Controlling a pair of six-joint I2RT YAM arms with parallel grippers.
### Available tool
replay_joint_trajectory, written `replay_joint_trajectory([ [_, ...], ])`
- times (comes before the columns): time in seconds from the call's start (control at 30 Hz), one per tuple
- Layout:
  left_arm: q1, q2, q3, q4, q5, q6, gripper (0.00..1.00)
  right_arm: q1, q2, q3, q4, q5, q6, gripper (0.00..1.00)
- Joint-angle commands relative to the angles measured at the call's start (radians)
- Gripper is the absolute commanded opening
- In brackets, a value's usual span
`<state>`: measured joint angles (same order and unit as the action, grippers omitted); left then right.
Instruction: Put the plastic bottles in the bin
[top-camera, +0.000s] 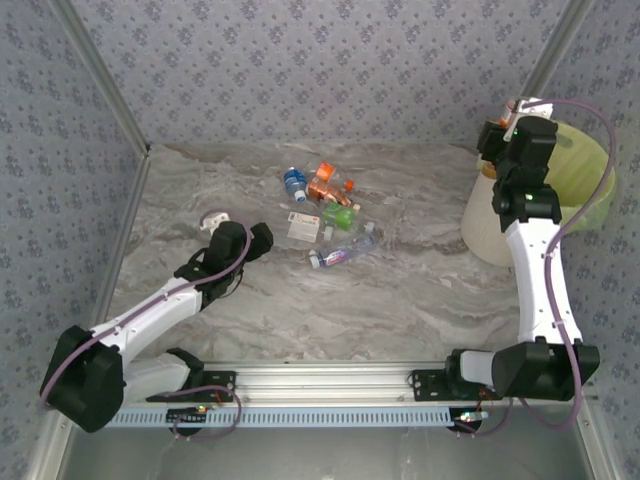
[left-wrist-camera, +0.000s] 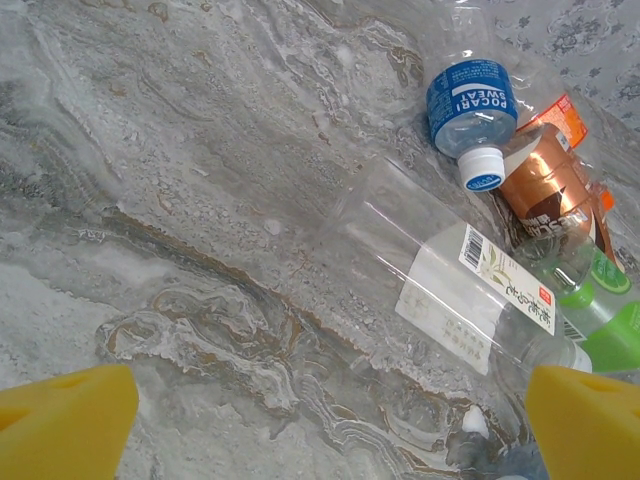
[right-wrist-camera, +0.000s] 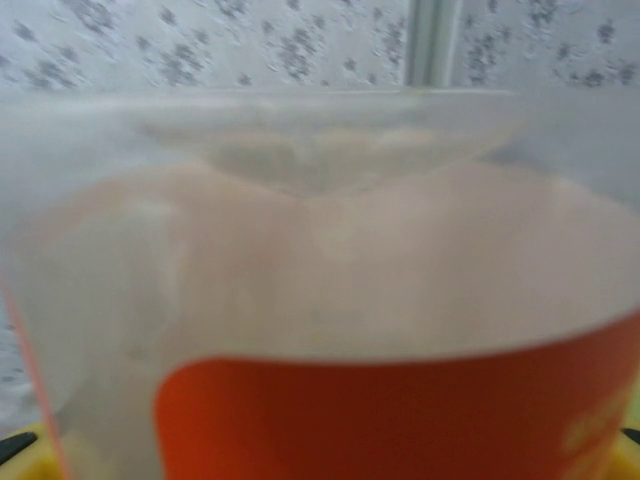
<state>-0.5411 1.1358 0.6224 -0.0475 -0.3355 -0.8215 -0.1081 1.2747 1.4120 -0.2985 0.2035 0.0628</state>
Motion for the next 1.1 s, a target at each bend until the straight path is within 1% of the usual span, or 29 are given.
replay_joint_trajectory([
  [0.0, 0.007, 0.005, 0.023, 0.018, 0.007, -0.008, 0.99, -0.064, 0.014, 0.048, -0.072, -0.002, -0.109, 0.48],
  [0.17, 0.013, 0.017, 0.032, 0.02, 0.005, -0.004, 0.99, -0.138, 0.061, 0.074, -0.1, 0.042, -0.176, 0.49],
  [0.27, 0.012, 0.021, 0.038, 0.014, 0.018, -0.009, 0.99, -0.159, 0.1, 0.087, -0.104, 0.092, -0.234, 0.49],
  [0.4, 0.012, 0.017, 0.034, 0.006, 0.028, -0.018, 0.99, -0.178, 0.153, 0.115, -0.11, 0.144, -0.259, 0.5],
  [0.47, 0.012, 0.012, 0.027, 0.005, 0.027, -0.024, 0.99, -0.179, 0.182, 0.127, -0.107, 0.205, -0.268, 0.51],
  [0.53, 0.013, 0.006, 0.023, 0.002, 0.025, -0.026, 0.99, -0.179, 0.207, 0.137, -0.111, 0.268, -0.274, 0.55],
  [0.7, 0.012, -0.008, 0.022, -0.011, 0.017, -0.023, 1.0, -0.175, 0.238, 0.164, -0.133, 0.493, -0.214, 0.68],
  [0.77, 0.012, -0.008, 0.022, -0.011, 0.012, -0.018, 1.0, -0.176, 0.238, 0.159, -0.115, 0.556, -0.208, 0.74],
  [0.83, 0.014, -0.006, 0.026, -0.011, 0.012, -0.015, 0.99, -0.177, 0.241, 0.158, -0.11, 0.575, -0.201, 0.8],
  [0.9, 0.014, -0.002, 0.028, -0.012, 0.015, -0.011, 0.99, -0.177, 0.246, 0.171, -0.132, 0.556, -0.192, 0.87],
  [0.93, 0.014, -0.001, 0.032, -0.012, 0.014, -0.01, 0.99, -0.173, 0.247, 0.178, -0.144, 0.553, -0.186, 0.89],
  [1.07, 0.015, 0.0, 0.031, -0.012, 0.015, -0.013, 0.99, -0.155, 0.231, 0.193, -0.155, 0.554, -0.177, 0.9],
])
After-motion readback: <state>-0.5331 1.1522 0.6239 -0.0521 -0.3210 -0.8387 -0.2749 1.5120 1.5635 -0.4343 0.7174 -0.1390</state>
